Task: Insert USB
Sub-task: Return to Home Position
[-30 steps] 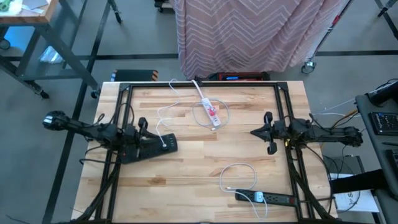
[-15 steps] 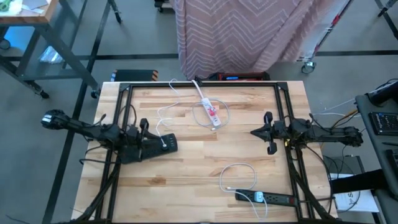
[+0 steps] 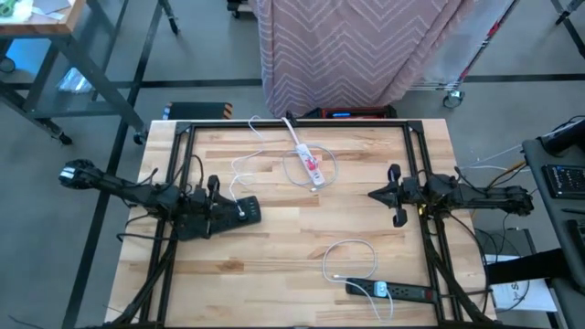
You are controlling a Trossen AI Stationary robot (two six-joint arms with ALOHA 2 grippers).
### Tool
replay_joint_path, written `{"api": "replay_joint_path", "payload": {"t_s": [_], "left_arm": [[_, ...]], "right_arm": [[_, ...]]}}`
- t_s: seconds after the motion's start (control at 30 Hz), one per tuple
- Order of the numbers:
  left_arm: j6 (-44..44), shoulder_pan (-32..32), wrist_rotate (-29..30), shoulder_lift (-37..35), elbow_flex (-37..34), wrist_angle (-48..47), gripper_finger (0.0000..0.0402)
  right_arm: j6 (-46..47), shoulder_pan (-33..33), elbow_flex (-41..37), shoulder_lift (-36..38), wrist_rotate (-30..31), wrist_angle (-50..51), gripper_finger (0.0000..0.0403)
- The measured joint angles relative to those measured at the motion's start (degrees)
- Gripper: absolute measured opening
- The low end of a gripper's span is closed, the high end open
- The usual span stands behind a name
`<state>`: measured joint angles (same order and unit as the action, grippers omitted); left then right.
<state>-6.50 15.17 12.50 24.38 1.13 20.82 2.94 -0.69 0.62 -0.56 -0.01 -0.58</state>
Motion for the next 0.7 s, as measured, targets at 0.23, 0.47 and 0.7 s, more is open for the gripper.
{"api": "replay_joint_path", "payload": {"t_s": [0.23, 0.47, 0.7], "left_arm": [[0.0, 0.0, 0.0, 1.1, 0.0, 0.0, 0.0075], [0.0, 0.0, 0.0, 2.2, 0.0, 0.0, 0.0075], [0.0, 0.0, 0.0, 3.4, 0.0, 0.0, 0.0075]], "right_arm": [[0.0, 0.0, 0.0, 0.0, 0.0, 0.0, 0.0000], [0.0, 0.0, 0.0, 0.0, 0.0, 0.0, 0.0000], [0.0, 0.0, 0.0, 0.0, 0.0, 0.0, 0.0000]]}}
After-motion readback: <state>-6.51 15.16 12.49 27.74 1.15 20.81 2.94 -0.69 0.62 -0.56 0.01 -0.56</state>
